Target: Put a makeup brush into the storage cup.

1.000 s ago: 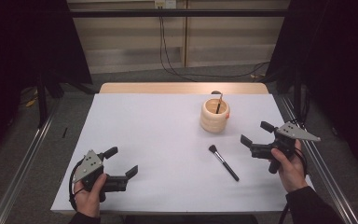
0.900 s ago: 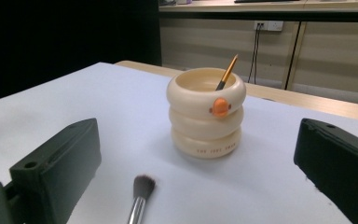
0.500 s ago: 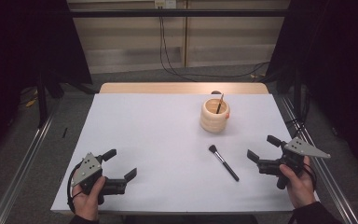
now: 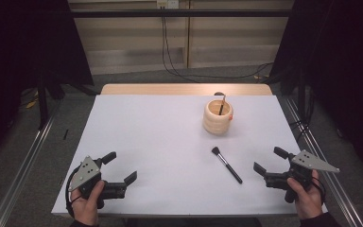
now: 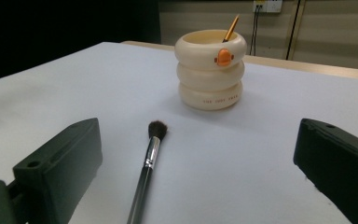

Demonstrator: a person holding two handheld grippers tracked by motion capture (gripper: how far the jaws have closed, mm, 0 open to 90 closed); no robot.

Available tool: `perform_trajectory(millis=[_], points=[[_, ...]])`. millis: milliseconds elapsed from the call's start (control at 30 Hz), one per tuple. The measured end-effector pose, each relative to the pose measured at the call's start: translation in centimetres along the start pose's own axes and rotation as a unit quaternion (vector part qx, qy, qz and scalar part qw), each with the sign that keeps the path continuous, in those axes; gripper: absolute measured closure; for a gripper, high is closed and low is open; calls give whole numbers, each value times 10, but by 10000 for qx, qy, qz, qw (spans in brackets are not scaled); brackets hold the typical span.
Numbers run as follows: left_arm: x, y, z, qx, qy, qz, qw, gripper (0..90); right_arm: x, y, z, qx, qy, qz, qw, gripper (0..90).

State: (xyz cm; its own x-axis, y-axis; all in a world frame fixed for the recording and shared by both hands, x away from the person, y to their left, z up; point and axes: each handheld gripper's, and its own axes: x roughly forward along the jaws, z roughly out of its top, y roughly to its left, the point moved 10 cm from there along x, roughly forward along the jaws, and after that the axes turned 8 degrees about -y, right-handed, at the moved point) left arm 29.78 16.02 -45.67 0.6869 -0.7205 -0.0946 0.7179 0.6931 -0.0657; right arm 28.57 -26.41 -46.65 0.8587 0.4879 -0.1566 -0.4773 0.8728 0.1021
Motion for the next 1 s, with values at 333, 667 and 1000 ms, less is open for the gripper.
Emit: perform_trajectory(millis=[333,667,1000], points=[[2,0,-1,31,28,-53,10000,20,0,1,6,-119,-200,132,9996,7],[2,-1,-1,19,13,-80,10000,19,1,6,8,46,-134,455,9989,0],[3,-3,0,16,11,-117,9999,20,2,10,14,-165,-62,614,9980,0]])
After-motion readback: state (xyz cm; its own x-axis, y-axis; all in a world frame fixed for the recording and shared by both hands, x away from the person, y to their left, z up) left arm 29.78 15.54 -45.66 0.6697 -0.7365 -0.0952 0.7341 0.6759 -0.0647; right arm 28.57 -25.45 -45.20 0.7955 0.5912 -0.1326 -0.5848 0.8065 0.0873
